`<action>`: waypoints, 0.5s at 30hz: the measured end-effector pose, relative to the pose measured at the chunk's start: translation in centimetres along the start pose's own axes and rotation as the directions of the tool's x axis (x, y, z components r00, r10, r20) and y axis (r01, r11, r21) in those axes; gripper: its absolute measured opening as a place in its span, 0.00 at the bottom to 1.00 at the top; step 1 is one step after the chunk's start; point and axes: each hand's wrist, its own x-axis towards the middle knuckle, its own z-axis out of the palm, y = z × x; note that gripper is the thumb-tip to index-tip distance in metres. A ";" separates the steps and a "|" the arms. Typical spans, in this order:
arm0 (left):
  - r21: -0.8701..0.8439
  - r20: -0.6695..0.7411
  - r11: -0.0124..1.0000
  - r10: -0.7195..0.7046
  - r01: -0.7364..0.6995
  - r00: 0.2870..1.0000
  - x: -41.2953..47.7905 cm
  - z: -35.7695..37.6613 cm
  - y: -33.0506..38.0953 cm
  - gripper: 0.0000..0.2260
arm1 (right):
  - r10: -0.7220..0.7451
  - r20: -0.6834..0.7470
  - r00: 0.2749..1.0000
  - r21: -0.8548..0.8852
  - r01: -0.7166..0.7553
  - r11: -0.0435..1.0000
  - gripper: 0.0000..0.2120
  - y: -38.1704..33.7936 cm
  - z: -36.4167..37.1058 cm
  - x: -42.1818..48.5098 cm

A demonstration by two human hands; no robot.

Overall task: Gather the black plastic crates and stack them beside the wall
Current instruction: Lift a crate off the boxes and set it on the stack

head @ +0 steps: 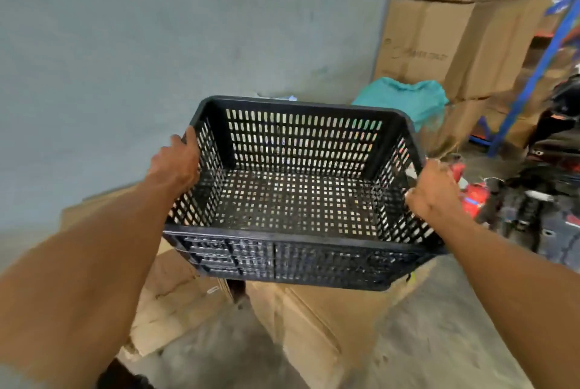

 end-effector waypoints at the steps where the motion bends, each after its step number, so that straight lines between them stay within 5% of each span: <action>1: 0.015 -0.019 1.000 -0.020 0.020 1.000 -1.8 -1.0 -2.0 0.33 | -0.020 -0.011 1.000 -0.011 0.020 1.000 0.27 -1.2 -0.5 -1.7; 6: 0.088 -0.050 0.989 -0.112 0.116 0.992 -12.3 -6.2 -11.6 0.35 | -0.111 0.045 0.993 0.049 0.109 0.993 0.34 -6.5 -2.4 -10.6; 15: 0.174 -0.085 0.930 -0.315 0.325 0.945 -29.9 -14.2 -23.0 0.30 | -0.281 0.087 0.956 0.175 0.263 0.949 0.27 -13.8 -4.7 -22.8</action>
